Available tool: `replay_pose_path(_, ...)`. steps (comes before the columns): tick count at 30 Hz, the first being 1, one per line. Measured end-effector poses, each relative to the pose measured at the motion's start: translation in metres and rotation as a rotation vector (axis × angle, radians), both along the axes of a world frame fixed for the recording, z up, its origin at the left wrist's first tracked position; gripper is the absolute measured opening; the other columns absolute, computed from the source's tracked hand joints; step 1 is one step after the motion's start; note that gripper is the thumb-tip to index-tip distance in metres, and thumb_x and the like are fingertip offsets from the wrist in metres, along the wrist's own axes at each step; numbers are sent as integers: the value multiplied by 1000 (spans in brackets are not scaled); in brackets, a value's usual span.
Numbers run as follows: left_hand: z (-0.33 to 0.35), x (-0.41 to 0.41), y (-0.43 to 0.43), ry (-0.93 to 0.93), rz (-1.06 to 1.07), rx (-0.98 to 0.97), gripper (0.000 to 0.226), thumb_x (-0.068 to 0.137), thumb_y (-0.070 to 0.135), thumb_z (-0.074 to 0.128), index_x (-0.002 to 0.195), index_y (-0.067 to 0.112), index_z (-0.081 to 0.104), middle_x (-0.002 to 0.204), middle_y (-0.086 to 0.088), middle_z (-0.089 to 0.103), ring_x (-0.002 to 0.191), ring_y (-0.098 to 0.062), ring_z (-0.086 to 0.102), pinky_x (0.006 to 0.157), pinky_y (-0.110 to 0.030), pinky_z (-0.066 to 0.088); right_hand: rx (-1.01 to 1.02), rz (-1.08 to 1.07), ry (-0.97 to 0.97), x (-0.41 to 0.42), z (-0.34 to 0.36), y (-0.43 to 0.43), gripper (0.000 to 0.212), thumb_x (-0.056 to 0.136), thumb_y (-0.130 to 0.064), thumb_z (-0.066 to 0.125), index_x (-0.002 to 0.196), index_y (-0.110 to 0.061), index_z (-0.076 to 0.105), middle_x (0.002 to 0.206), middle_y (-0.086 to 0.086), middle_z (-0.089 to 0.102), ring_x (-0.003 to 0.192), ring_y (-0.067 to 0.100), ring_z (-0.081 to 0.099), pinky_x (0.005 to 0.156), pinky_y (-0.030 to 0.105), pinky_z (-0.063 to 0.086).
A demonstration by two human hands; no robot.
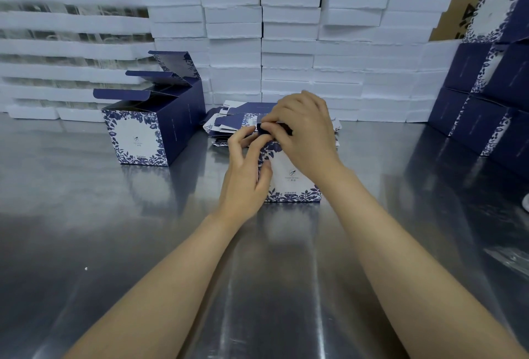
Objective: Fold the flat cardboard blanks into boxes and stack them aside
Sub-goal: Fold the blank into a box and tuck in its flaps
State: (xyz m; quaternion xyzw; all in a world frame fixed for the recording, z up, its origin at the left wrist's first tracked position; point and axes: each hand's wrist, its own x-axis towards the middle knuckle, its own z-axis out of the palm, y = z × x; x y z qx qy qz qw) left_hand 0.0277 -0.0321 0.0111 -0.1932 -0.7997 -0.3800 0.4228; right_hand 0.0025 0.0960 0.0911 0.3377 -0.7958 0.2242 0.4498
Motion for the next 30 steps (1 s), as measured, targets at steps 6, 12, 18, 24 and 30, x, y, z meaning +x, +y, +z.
replay_pose_path(6,0,1,2,6,67,-50,41,91,6,49,131,12,51,141,-11,28,123,-15,40,97,2,23,-20,100,-217,-10,14,44,24,80,-33,75,98,-18,74,99,-8,69,104,18,57,96,36,40)
replay_pose_path(12,-2,1,4,-2,24,-57,46,91,2,50,135,13,47,142,-11,27,121,-7,34,91,6,22,-268,182,-375,-17,8,68,14,85,-17,72,97,-24,72,96,-15,63,102,13,55,92,29,44)
replay_pose_path(18,-3,-1,5,-11,42,-61,48,92,5,50,138,14,44,142,-11,25,119,-3,32,89,7,21,-441,285,-516,-18,7,66,16,84,-13,73,86,-29,73,105,-7,66,100,1,60,81,17,46)
replay_pose_path(24,-1,2,3,-3,60,-60,48,90,2,53,137,13,47,141,-13,28,118,-7,35,86,8,23,-472,357,-620,-21,7,71,22,84,-8,73,90,-29,73,106,-10,66,97,-4,61,82,12,44)
replay_pose_path(30,1,4,4,-2,56,-67,48,89,-1,53,135,11,49,140,-14,29,117,-6,34,86,8,23,-625,272,-510,-21,1,69,16,76,-8,79,79,-23,73,85,-7,58,74,-2,55,66,9,40)
